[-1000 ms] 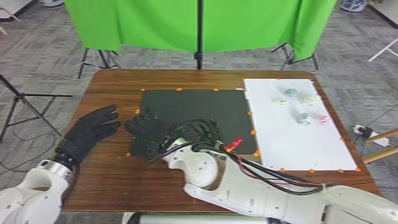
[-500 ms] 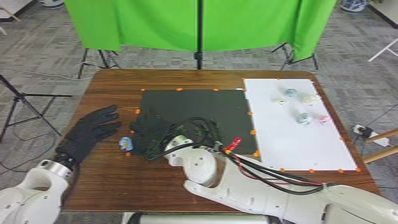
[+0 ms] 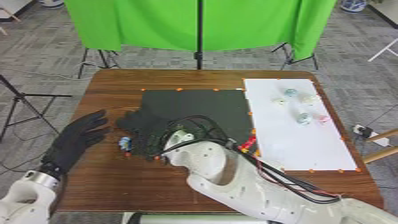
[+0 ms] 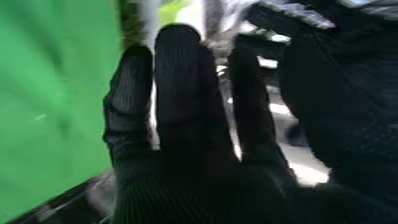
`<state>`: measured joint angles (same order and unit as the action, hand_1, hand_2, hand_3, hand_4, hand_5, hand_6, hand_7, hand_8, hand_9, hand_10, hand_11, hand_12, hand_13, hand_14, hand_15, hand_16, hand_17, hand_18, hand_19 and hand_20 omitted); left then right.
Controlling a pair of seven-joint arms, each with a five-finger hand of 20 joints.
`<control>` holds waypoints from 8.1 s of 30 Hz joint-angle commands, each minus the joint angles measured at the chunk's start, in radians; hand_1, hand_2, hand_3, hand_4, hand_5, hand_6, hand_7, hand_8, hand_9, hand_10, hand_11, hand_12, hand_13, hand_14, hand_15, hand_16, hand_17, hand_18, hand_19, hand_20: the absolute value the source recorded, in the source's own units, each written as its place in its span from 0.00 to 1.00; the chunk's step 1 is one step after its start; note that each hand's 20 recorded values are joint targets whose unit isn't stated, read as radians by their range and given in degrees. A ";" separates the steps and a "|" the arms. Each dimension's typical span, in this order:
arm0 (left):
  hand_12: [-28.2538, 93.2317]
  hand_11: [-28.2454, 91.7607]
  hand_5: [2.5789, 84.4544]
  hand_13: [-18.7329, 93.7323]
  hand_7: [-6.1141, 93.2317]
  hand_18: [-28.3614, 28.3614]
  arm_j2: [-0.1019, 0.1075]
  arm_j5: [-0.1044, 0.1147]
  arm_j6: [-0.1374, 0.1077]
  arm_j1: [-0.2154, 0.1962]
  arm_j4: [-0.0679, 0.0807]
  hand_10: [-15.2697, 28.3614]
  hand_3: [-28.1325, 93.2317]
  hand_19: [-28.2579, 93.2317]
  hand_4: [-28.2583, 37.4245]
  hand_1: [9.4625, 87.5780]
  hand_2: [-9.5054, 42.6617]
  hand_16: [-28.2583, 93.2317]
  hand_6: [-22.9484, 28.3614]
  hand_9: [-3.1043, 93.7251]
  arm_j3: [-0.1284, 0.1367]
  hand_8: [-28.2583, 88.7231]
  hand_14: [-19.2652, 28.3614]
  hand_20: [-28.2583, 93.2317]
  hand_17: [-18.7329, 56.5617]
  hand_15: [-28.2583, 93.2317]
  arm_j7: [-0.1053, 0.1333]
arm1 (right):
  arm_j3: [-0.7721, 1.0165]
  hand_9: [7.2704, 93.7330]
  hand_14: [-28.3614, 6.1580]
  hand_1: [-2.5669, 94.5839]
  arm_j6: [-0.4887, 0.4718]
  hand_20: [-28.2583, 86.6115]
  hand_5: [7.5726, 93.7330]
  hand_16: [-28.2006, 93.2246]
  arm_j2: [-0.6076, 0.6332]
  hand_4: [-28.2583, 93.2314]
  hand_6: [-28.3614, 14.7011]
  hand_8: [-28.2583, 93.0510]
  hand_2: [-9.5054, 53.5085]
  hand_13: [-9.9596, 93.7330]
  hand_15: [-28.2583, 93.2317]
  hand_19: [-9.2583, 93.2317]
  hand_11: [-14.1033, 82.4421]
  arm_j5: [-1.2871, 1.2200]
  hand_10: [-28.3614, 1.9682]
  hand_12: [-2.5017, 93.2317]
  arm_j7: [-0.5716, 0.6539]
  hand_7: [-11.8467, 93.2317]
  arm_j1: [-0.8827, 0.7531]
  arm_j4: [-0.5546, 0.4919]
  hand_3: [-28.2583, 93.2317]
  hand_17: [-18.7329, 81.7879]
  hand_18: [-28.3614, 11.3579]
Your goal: Arrange flowers
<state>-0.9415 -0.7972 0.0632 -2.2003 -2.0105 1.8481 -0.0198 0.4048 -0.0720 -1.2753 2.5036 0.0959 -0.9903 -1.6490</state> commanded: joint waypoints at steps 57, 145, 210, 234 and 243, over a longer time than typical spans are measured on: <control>0.35 0.41 0.33 0.35 0.26 0.89 -0.026 0.000 0.002 -0.028 0.013 0.62 0.81 0.67 0.00 0.21 0.20 0.20 0.52 0.30 -0.007 0.15 0.72 0.23 0.13 0.54 -0.024 | -0.001 0.40 0.47 0.15 -0.353 0.68 0.49 0.32 -0.069 0.10 0.55 0.12 0.67 0.42 0.86 0.88 0.27 0.103 0.67 0.16 0.060 0.25 0.001 0.060 0.98 0.34 0.24; 0.35 0.41 0.33 0.35 0.26 0.89 -0.031 -0.005 -0.024 -0.089 -0.034 0.61 0.81 0.67 0.00 0.21 0.20 0.20 0.53 0.30 0.053 0.15 0.72 0.23 0.13 0.54 0.052 | 0.671 0.72 0.88 0.51 0.124 0.62 0.52 0.54 0.800 0.00 0.74 0.07 0.01 0.78 0.63 0.88 0.37 -0.212 0.79 0.37 0.176 0.51 -0.495 -0.025 0.88 0.46 0.26; 0.35 0.41 0.33 0.35 0.26 0.89 0.003 -0.011 -0.016 -0.015 -0.019 0.62 0.81 0.67 0.00 0.21 0.20 0.20 0.53 0.30 -0.037 0.15 0.72 0.23 0.13 0.54 0.045 | -0.235 0.97 0.87 0.55 0.240 0.64 0.78 0.56 -0.076 0.00 0.76 0.12 0.00 0.89 0.63 0.88 0.28 -0.063 0.87 0.48 -0.041 0.53 0.412 0.503 0.90 0.52 0.29; 0.35 0.41 0.33 0.35 0.26 0.89 0.026 -0.016 0.011 0.038 -0.005 0.62 0.82 0.67 0.00 0.21 0.20 0.20 0.53 0.30 -0.075 0.15 0.72 0.23 0.13 0.54 0.034 | -0.304 0.96 0.87 0.55 0.254 0.64 0.76 0.57 -0.111 0.00 0.78 0.12 0.00 0.88 0.63 0.87 0.27 -0.042 0.89 0.47 0.040 0.54 0.420 0.515 0.90 0.50 0.30; 0.35 0.41 0.33 0.35 0.26 0.89 0.027 -0.016 0.011 0.039 -0.006 0.62 0.81 0.67 0.00 0.21 0.20 0.20 0.53 0.30 -0.075 0.15 0.72 0.23 0.13 0.54 0.034 | -0.294 0.96 0.87 0.54 0.235 0.64 0.75 0.57 -0.115 0.00 0.78 0.12 0.00 0.87 0.63 0.87 0.27 -0.028 0.90 0.48 0.046 0.54 0.408 0.511 0.89 0.50 0.30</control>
<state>-0.9169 -0.8079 0.0637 -2.1562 -2.0219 1.7769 0.0241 0.1003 0.1768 -1.3795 2.4504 0.1288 -0.5913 -1.1330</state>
